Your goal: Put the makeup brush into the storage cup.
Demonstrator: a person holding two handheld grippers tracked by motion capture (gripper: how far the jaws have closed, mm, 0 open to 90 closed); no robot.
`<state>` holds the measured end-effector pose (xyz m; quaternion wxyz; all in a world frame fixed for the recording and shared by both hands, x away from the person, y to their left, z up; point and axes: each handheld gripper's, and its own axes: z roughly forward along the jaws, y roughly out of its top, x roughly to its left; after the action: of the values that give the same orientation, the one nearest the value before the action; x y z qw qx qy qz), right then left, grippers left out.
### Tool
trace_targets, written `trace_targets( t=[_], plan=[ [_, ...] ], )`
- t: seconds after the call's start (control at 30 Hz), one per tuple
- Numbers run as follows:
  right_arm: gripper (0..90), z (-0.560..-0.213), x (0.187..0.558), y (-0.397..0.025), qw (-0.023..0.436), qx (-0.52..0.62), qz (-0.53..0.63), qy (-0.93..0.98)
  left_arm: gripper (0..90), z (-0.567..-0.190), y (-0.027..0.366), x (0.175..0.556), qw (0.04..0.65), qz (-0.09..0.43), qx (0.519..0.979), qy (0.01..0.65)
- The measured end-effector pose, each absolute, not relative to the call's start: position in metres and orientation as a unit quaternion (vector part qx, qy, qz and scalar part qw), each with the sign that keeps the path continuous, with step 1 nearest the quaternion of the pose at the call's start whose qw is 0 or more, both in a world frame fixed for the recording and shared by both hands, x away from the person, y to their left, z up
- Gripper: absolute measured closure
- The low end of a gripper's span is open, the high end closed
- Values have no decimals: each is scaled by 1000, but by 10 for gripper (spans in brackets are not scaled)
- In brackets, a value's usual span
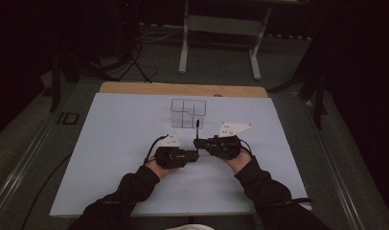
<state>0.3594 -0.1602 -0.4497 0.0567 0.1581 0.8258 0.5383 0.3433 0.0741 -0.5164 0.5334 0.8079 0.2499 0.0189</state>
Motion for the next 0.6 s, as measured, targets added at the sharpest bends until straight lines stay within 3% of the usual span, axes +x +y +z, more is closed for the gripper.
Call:
trace_targets(
  t=[0.27,0.6],
  plan=[
    [858,-446,362,-168,67,162,538,824,666,-512,98,344,532,28,802,269],
    [858,-447,362,-168,70,161,536,826,593,-479,123,343,556,55,788,257]
  ],
)
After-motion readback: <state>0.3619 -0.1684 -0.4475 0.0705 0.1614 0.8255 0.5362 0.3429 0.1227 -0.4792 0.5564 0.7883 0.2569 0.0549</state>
